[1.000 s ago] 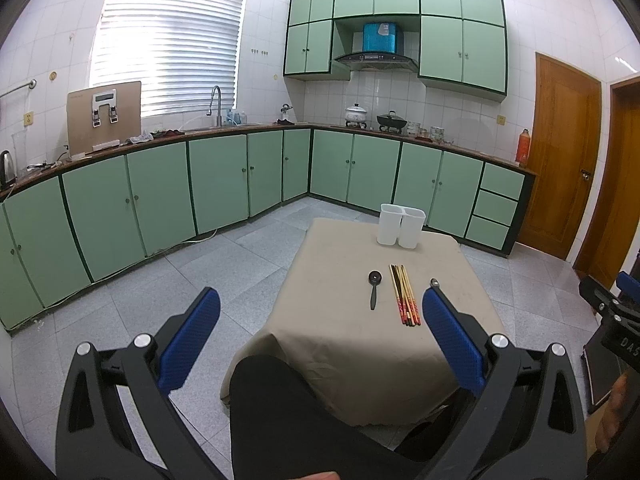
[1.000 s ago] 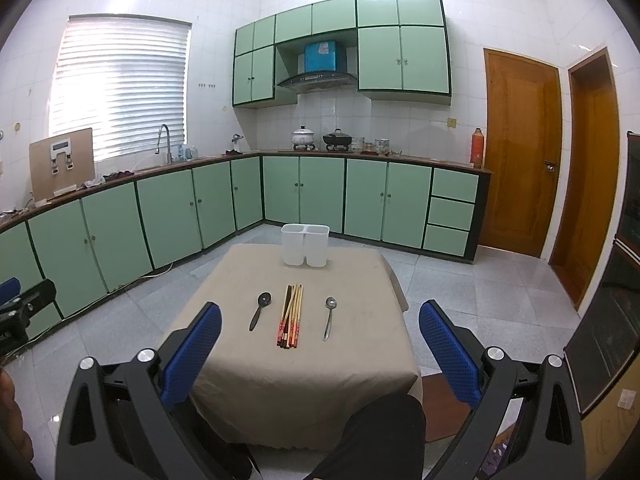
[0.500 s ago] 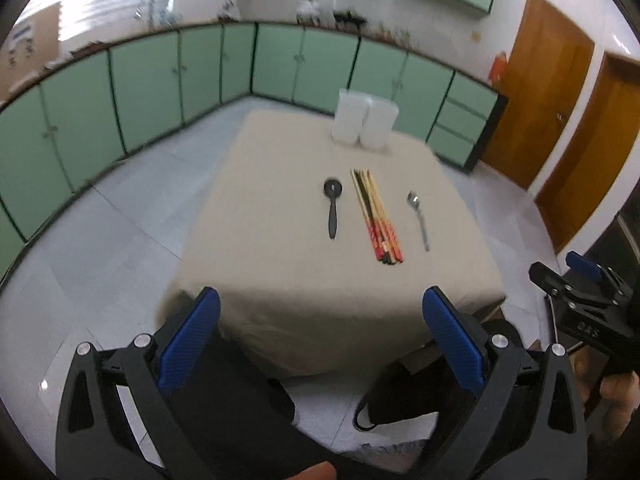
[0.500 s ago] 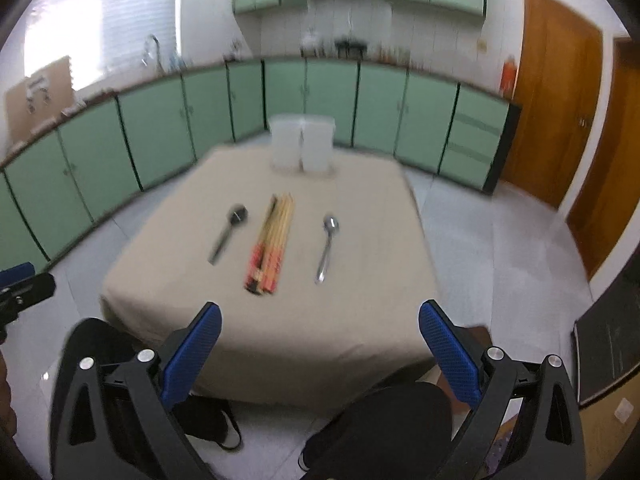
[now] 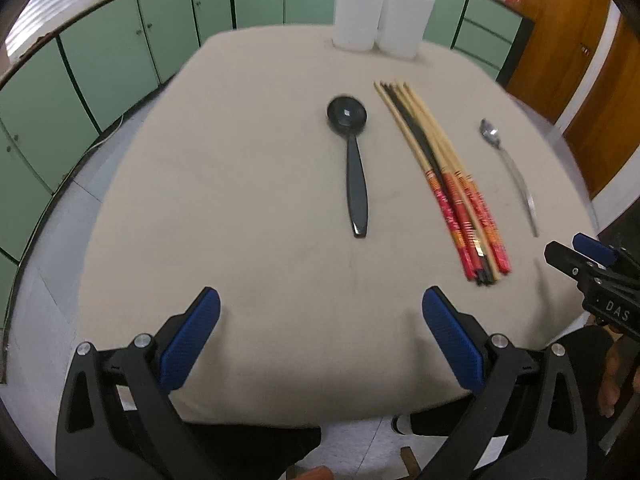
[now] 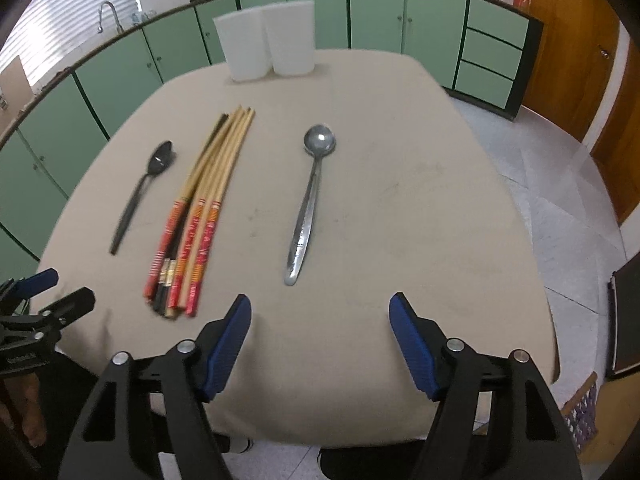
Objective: Organize utensils
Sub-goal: 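Grasp the black spoon with the left tool while the right tool grasps the metal spoon, then carry the black spoon with the left tool while the right tool carries the metal spoon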
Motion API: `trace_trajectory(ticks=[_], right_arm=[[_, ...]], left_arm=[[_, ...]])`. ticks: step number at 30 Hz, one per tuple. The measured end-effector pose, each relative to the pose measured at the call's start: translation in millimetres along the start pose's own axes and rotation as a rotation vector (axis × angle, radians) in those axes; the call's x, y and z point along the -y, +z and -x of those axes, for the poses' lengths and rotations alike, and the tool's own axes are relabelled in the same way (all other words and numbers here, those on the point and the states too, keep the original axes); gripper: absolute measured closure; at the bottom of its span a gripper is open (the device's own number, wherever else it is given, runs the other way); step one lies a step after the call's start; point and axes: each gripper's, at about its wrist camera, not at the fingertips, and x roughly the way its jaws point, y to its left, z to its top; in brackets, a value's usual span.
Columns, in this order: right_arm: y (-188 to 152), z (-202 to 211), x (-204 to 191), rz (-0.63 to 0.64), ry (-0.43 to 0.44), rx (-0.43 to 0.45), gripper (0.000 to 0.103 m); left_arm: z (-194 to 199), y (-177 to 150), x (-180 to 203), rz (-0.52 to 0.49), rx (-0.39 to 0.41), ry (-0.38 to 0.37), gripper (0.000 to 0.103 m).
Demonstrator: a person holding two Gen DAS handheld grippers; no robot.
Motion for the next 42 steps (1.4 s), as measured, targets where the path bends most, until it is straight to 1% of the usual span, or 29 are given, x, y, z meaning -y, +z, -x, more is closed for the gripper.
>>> trace_trajectory(ticks=[1, 2, 3, 5, 6, 8, 9, 12, 13, 14, 15, 17, 18, 19, 20, 21, 22, 24, 25, 26, 27, 29, 33, 36, 42], right_arm=[[-2, -4, 2, -0.003, 0.001, -0.011, 0.031], [-4, -7, 3, 0.002, 0.011, 0.001, 0.023], [-5, -7, 2, 0.014, 0.013, 0.008, 0.019], [-7, -11, -4, 0.061, 0.008, 0.002, 0.005], [-7, -11, -7, 0.071, -0.002, 0.007, 0.005], [-7, -9, -3, 0.044, 0.012, 0.017, 0.005], [-6, -8, -3, 0.046, 0.015, 0.019, 0.005], [-5, -9, -5, 0.077, 0.000, 0.033, 0.006], [-4, -10, -5, 0.078, -0.004, 0.039, 0.009], [-3, -8, -4, 0.077, -0.002, 0.051, 0.016], [-2, -7, -4, 0.079, 0.001, 0.058, 0.020], [3, -5, -4, 0.083, 0.014, 0.078, 0.042], [6, -8, -5, 0.086, 0.022, 0.080, 0.047], [8, -8, -5, 0.085, 0.030, 0.082, 0.054], [11, -9, -5, 0.083, 0.033, 0.083, 0.060], [11, -9, -6, 0.086, 0.034, 0.086, 0.062], [12, -9, -6, 0.090, 0.037, 0.087, 0.066], [15, -10, -8, 0.093, 0.049, 0.088, 0.076], [16, -11, -9, 0.093, 0.057, 0.086, 0.084], [17, -12, -9, 0.091, 0.061, 0.086, 0.089], [18, -12, -10, 0.088, 0.062, 0.084, 0.089], [20, -13, -9, 0.075, 0.068, 0.083, 0.090], [24, -11, -7, 0.060, 0.074, 0.078, 0.093], [28, -5, -5, 0.044, 0.088, 0.077, 0.093], [42, 16, -3, 0.032, 0.099, 0.119, 0.093]], left_arm=[[-10, 1, 1, 0.002, -0.035, 0.004, 0.005], [-12, 0, 2, -0.013, -0.030, 0.032, 0.004], [-12, 0, 6, -0.045, -0.009, 0.054, 0.004], [-14, 2, 1, -0.024, -0.007, 0.043, 0.004], [-14, 3, 0, -0.029, 0.005, 0.045, 0.004], [-12, 2, -2, -0.034, 0.036, 0.039, 0.004], [-11, 2, -4, -0.037, 0.071, 0.035, 0.004], [-13, 2, -1, -0.038, 0.124, 0.043, 0.004], [-14, 5, 2, -0.045, 0.120, 0.053, 0.004], [-11, 3, 6, -0.052, 0.115, 0.055, 0.004], [-11, 7, 7, -0.061, 0.107, 0.055, 0.004], [-13, 11, 10, -0.051, 0.108, 0.053, 0.005], [-17, 15, 13, -0.047, 0.110, 0.054, 0.006], [-16, 16, 14, -0.043, 0.118, 0.053, 0.007], [-16, 17, 16, -0.044, 0.127, 0.048, 0.013], [-15, 18, 18, -0.046, 0.135, 0.042, 0.023], [-15, 19, 20, -0.050, 0.141, 0.036, 0.028], [-13, 21, 24, -0.059, 0.148, 0.019, 0.051], [-13, 23, 27, -0.064, 0.149, 0.010, 0.056], [-13, 24, 30, -0.073, 0.150, -0.008, 0.069], [-14, 26, 32, -0.081, 0.148, -0.024, 0.081], [-16, 29, 35, -0.085, 0.146, -0.045, 0.091], [-16, 34, 35, -0.071, 0.135, -0.064, 0.092], [-8, 38, 32, -0.056, 0.144, -0.071, 0.093], [11, 47, 26, -0.022, 0.171, -0.092, 0.093]])
